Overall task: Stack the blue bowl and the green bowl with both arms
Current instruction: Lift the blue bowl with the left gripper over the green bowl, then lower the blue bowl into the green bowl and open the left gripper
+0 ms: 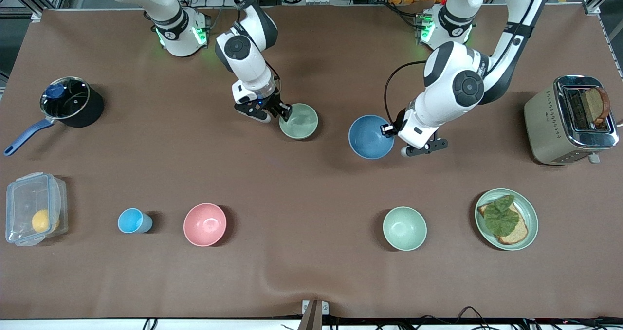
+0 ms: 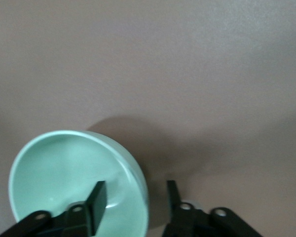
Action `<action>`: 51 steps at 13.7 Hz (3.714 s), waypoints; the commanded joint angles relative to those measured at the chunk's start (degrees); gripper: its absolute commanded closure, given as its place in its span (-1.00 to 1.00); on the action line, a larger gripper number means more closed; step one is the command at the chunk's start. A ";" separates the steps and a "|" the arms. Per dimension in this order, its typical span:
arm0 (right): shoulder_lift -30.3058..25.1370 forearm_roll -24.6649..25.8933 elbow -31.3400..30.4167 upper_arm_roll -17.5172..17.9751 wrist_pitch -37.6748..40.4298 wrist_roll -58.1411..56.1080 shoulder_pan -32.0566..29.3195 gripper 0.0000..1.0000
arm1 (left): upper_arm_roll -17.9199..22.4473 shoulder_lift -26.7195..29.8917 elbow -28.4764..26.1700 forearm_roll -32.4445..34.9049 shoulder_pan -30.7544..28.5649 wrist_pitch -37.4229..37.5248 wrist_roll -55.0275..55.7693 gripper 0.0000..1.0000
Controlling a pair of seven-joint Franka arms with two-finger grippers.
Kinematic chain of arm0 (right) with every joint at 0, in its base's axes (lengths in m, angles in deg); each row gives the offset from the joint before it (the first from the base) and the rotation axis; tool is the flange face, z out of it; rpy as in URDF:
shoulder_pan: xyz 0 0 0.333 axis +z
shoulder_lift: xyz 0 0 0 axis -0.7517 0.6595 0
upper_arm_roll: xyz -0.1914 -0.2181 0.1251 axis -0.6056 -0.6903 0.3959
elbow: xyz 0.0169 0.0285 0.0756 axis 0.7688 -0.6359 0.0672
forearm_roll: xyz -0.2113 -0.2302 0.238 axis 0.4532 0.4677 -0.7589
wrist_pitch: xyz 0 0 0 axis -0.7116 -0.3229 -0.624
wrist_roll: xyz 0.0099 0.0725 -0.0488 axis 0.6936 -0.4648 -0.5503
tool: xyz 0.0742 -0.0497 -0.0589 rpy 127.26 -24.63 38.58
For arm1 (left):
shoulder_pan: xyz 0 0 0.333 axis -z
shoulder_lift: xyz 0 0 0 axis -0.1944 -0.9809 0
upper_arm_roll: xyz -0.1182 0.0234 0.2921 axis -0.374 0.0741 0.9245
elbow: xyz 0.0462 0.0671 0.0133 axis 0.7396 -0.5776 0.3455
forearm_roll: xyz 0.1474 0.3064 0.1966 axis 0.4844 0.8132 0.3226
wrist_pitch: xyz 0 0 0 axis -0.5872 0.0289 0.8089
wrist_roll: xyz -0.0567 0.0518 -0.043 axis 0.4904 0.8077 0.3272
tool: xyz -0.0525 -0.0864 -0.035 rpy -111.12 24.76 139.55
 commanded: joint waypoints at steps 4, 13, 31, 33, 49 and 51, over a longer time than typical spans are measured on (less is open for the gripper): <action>-0.25 -2.84 7.14 0.14 11.24 8.65 -7.78 -1.00 | -4.13 2.93 -3.28 -5.17 -0.77 -2.39 2.30 1.00; 9.50 -30.44 9.87 0.49 11.33 9.03 -9.65 -1.00 | -7.48 -5.85 0.32 -3.52 7.67 -9.42 16.36 1.00; 10.30 -37.92 10.31 0.40 11.41 0.41 -9.38 -1.00 | -7.22 -21.59 12.98 13.88 17.78 -9.25 40.79 1.00; 10.12 -37.92 10.31 0.40 11.41 0.41 -9.38 -1.00 | -7.30 -22.64 13.77 14.94 17.78 -9.16 41.85 1.00; 3.71 -27.93 6.97 -3.63 17.39 -4.16 -10.52 -1.00 | -6.87 -18.70 19.83 16.88 16.55 5.32 42.03 -1.00; 3.62 -24.40 6.88 -5.65 17.83 -4.33 -10.52 -1.00 | -6.78 -17.82 22.11 17.31 14.54 9.02 41.51 -1.00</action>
